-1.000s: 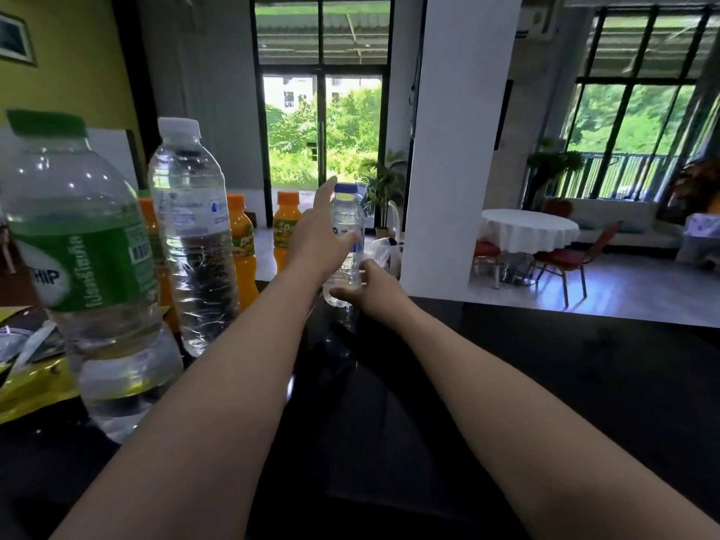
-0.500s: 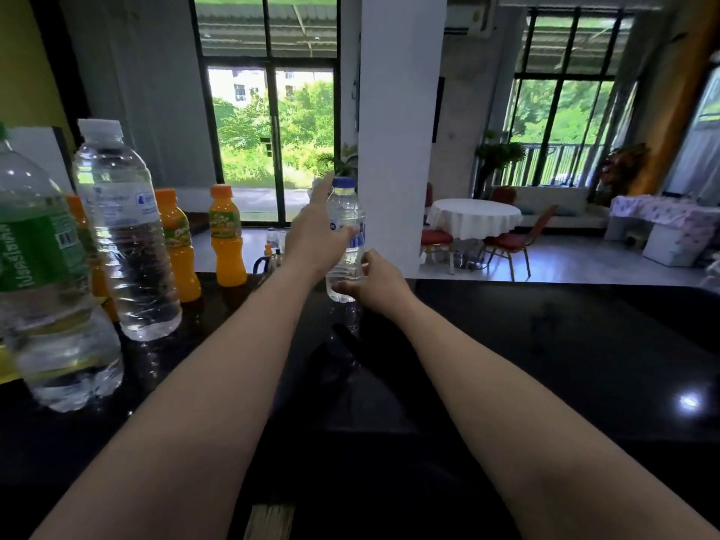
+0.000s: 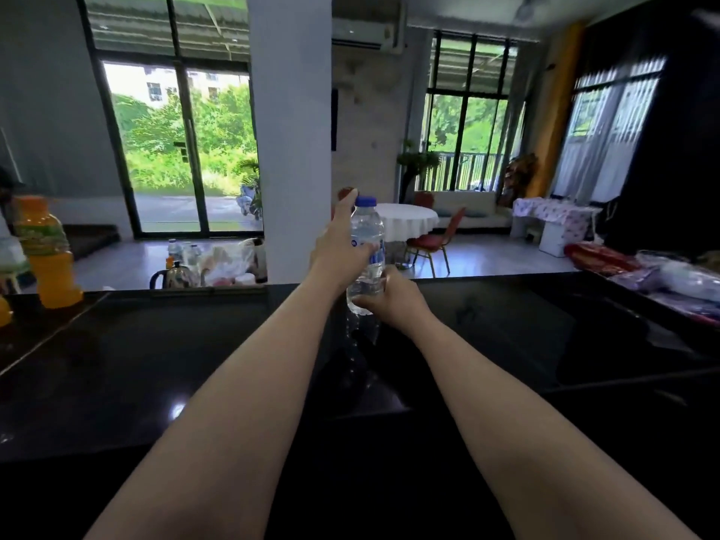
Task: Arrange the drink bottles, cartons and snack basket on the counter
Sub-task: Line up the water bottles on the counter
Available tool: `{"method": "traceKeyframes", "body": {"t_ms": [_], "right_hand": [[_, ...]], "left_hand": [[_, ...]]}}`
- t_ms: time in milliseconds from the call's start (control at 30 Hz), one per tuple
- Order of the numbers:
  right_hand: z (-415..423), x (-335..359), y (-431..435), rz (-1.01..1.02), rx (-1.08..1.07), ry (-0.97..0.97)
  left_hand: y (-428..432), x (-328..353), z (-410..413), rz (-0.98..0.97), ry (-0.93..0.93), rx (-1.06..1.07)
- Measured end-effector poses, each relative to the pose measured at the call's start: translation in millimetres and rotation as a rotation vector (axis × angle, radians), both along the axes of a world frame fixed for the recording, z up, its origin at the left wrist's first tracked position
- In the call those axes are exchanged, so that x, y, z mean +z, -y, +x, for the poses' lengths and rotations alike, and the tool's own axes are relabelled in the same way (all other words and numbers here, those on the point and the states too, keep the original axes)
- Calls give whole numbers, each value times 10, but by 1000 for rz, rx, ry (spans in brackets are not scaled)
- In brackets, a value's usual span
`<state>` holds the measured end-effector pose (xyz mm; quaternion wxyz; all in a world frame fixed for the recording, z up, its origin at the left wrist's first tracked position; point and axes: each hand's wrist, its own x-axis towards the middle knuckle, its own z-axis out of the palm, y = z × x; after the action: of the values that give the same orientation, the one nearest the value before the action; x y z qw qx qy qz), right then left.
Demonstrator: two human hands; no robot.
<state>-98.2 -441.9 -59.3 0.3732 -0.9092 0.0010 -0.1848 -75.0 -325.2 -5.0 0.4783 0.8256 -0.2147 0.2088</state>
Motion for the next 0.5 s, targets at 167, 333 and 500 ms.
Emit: {"method": "traceKeyframes", "body": {"t_ms": [167, 333, 500], "right_hand": [[66, -43, 592, 10, -82, 0], [252, -55, 1029, -2, -146, -24], [478, -34, 1295, -41, -146, -47]], "left_hand": [[639, -12, 117, -4, -1, -106], [1083, -6, 336, 13, -35, -114], [1320, -7, 539, 44, -34, -125]]}}
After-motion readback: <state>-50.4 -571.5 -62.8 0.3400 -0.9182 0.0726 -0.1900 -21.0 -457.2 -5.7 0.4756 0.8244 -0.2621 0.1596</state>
